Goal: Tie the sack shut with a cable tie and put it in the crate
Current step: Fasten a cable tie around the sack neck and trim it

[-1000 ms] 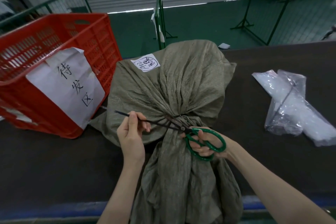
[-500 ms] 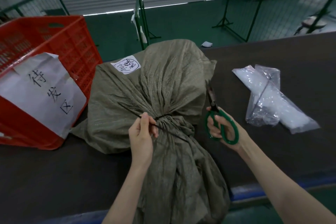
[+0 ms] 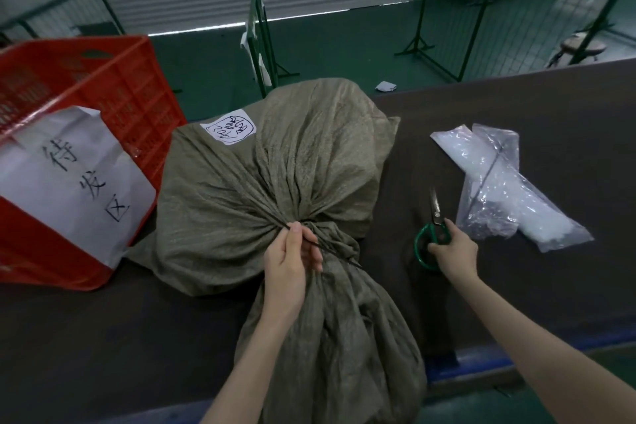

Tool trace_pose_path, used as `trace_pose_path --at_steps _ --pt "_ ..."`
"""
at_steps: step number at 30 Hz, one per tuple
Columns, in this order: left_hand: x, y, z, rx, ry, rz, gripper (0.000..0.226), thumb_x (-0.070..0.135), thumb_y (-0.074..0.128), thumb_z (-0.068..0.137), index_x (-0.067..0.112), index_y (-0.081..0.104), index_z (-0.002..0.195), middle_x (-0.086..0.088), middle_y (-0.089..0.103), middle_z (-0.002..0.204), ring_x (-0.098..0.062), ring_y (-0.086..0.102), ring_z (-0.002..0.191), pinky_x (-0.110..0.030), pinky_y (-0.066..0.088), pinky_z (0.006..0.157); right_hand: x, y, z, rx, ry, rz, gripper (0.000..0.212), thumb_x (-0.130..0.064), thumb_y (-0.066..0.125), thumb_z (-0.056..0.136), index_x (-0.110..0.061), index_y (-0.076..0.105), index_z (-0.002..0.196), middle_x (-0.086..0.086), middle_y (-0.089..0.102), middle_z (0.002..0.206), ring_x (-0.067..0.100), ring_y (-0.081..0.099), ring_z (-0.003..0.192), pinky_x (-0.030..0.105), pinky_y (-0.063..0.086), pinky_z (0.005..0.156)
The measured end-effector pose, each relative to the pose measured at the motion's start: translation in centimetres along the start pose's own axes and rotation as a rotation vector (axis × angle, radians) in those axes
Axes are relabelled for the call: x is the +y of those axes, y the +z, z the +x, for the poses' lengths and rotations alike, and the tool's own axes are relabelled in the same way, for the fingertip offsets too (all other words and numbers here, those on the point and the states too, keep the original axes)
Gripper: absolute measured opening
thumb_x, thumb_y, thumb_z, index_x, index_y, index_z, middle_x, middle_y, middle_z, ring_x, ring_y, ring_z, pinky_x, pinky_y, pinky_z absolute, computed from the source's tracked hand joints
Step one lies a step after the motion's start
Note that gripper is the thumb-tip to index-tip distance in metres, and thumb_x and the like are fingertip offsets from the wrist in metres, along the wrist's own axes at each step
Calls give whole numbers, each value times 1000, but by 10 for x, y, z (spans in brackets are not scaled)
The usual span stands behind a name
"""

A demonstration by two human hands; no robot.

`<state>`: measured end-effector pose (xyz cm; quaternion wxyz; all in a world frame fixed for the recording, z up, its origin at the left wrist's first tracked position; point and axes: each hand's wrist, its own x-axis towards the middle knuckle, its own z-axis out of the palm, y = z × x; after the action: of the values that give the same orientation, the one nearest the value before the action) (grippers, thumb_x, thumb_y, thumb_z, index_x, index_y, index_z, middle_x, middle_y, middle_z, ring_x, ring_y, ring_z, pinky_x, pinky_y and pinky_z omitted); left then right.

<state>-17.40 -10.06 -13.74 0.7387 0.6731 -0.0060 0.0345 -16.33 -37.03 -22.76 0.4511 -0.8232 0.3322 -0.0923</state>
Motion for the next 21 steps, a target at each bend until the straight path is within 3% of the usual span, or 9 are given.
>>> trace_pose_path --at_steps 5,11,15,17,19,21 --pt "-4 -1 2 -21 16 48 33 12 35 101 9 55 75 1 55 54 -16 51 49 -26 44 49 3 11 5 -146 -25 -231 58 0 64 79 -4 51 135 26 58 126 39 55 117 43 45 101" --pt "-4 -2 3 -21 11 57 33 12 36 101 10 55 73 2 55 54 -16 51 50 -25 45 48 -7 13 0 -129 -23 -205 39 -4 61 82 -2 62 122 25 63 118 39 56 112 41 47 94" --pt "1 -1 2 -19 18 69 33 12 36 101 11 55 74 1 56 54 -16 52 50 -25 45 49 -32 14 -16 39 -155 -2 27 -3 61 83 -3 65 111 20 62 113 33 57 108 41 44 96" --pt "5 -1 1 -19 30 67 33 12 35 101 11 56 75 1 56 54 -15 52 50 -25 46 50 -54 12 -31 80 -247 168 18 -1 61 83 -6 66 100 16 64 102 23 60 93 27 44 83" --pt "8 -1 0 -19 42 61 32 12 34 101 10 56 78 2 57 55 -13 53 51 -25 46 51 -78 9 -51 7 -311 339 12 -2 61 85 -11 65 91 8 66 89 7 59 78 17 43 71" --pt "10 0 -2 -16 59 58 30 12 34 101 9 56 81 2 57 55 -12 53 51 -27 47 53 -97 7 -72 -139 -398 444 12 -3 62 86 -15 64 86 2 66 80 0 58 71 15 45 69"
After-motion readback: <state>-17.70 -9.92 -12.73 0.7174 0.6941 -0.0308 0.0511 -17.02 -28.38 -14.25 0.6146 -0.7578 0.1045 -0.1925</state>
